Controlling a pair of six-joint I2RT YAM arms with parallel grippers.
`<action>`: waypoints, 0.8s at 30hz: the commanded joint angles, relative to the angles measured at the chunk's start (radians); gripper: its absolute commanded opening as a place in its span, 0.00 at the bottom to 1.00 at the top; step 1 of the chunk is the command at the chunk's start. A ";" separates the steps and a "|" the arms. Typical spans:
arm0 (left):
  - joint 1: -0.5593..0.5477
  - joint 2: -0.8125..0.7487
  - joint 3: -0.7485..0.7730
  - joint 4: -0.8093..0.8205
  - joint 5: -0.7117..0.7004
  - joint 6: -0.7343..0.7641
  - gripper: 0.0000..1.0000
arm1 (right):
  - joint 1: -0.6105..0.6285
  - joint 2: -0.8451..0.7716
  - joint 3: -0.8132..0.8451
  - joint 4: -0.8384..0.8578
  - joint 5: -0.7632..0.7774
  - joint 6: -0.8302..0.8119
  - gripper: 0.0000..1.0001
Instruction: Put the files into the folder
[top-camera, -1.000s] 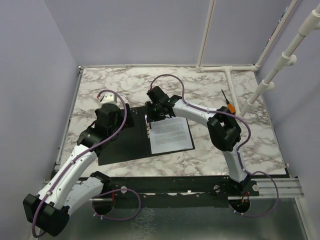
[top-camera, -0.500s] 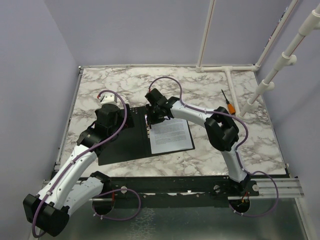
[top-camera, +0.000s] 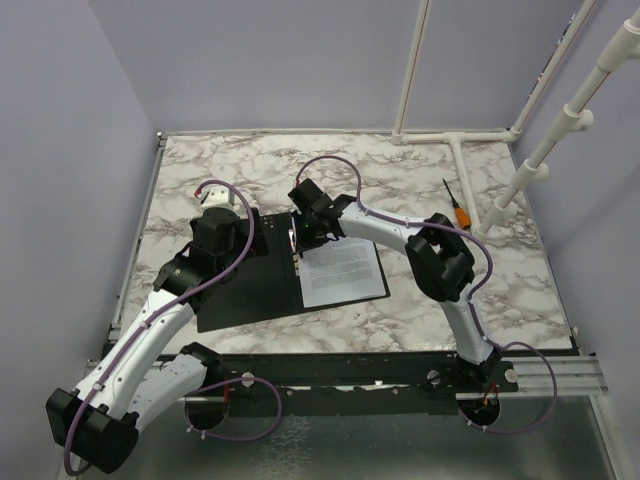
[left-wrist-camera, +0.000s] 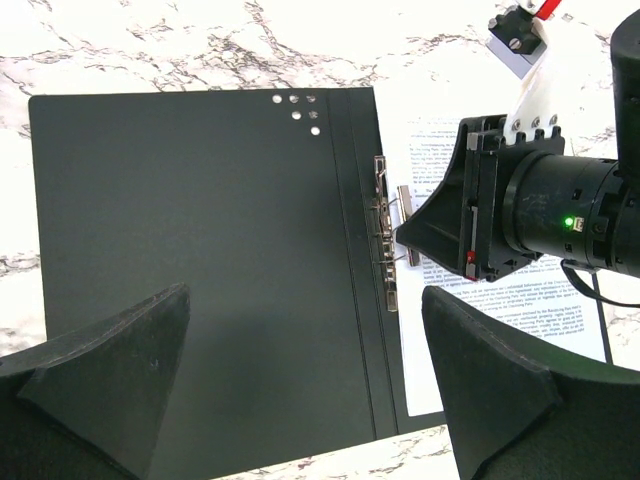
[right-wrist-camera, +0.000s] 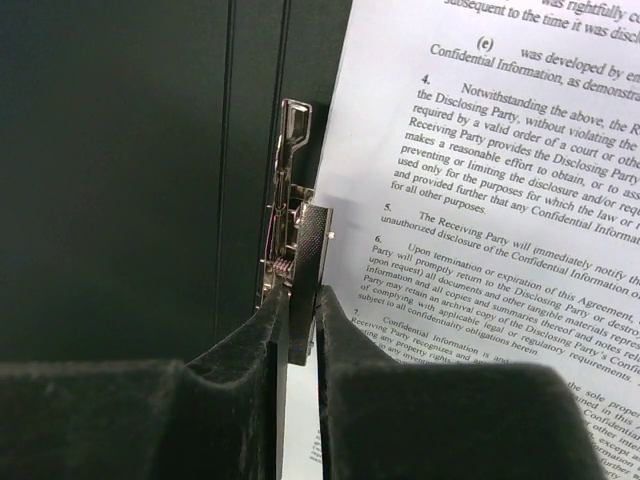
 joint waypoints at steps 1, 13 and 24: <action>0.004 -0.020 -0.014 -0.007 -0.004 0.011 0.99 | 0.011 0.018 0.022 -0.024 0.002 -0.003 0.07; 0.004 -0.019 -0.015 -0.009 0.000 0.009 0.99 | 0.003 -0.040 -0.026 -0.034 0.086 -0.010 0.01; 0.004 0.001 -0.016 -0.007 0.022 0.004 0.99 | -0.061 -0.114 -0.108 -0.025 0.062 -0.058 0.01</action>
